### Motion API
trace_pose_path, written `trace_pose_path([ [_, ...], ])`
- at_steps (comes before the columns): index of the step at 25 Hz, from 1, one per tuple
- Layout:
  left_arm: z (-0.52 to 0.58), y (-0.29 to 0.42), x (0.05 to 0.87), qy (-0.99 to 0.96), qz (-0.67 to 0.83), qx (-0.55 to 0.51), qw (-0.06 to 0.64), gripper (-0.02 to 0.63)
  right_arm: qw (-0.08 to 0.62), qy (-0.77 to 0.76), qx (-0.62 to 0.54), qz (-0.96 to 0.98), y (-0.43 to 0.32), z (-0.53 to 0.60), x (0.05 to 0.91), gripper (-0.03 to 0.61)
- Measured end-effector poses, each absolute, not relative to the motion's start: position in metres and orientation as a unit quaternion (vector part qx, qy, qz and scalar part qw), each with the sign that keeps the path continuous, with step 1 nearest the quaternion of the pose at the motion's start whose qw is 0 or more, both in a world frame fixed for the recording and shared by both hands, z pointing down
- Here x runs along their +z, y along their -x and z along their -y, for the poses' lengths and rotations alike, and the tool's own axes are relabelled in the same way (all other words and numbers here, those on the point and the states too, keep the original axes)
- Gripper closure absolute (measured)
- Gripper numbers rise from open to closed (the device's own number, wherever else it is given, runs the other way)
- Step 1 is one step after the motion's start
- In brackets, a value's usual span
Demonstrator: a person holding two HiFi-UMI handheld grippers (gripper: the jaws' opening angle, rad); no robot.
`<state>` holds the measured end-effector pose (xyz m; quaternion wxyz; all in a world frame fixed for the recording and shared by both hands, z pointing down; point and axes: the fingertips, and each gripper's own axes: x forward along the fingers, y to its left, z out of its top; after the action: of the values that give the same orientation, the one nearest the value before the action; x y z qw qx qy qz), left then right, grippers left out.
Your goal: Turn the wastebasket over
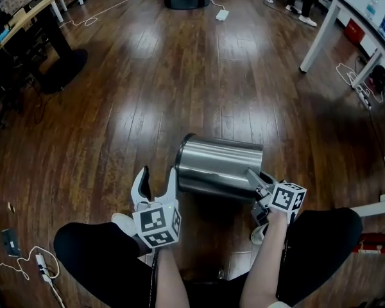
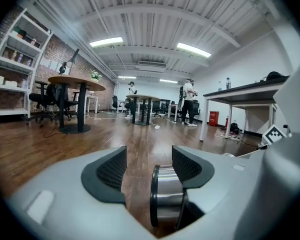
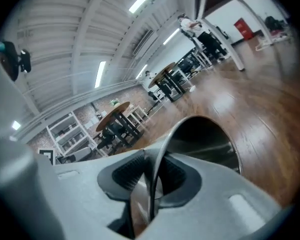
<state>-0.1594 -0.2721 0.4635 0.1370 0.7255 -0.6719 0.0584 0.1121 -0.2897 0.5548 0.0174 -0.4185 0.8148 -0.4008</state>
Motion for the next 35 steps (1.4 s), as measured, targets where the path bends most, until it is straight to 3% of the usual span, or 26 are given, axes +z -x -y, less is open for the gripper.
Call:
trace_pose_path([
  [5,0.273,0.145,0.469,-0.734,0.662,0.063,0.14,0.305,0.087,0.481,-0.456,-0.744,-0.16,0.283,0.592,0.485],
  [8,0.272,0.137,0.475,-0.739,0.655,0.07,0.144,0.305,0.167,0.498,-0.487,-0.698,-0.173,0.277,0.615,0.459],
  [11,0.27,0.128,0.487,-0.748,0.641,0.085,0.153,0.305,0.227,0.479,-0.483,-0.697,-0.167,0.272,0.614,0.499],
  [14,0.271,0.113,0.501,-0.758,0.622,0.093,0.172,0.314,0.183,0.509,-0.468,-0.699,-0.174,0.265,0.622,0.489],
  [17,0.278,0.102,0.513,-0.764,0.61,0.079,0.197,0.334,0.115,0.553,-0.449,-0.692,-0.183,0.261,0.634,0.273],
  [18,0.282,0.1,0.521,-0.764,0.608,0.083,0.202,0.334,0.099,0.562,-0.445,-0.691,-0.186,0.258,0.635,0.249],
  [24,0.314,0.105,0.574,-0.759,0.597,0.1,0.24,0.337,0.064,0.567,-0.439,-0.694,-0.192,0.243,0.605,0.249],
  [29,0.328,0.11,0.589,-0.77,0.579,0.089,0.254,0.385,-0.008,0.545,-0.415,-0.728,-0.172,0.234,0.587,0.252],
  [35,0.333,0.103,0.605,-0.798,0.539,0.106,0.25,0.403,0.011,0.524,-0.43,-0.735,-0.151,0.217,0.6,0.252],
])
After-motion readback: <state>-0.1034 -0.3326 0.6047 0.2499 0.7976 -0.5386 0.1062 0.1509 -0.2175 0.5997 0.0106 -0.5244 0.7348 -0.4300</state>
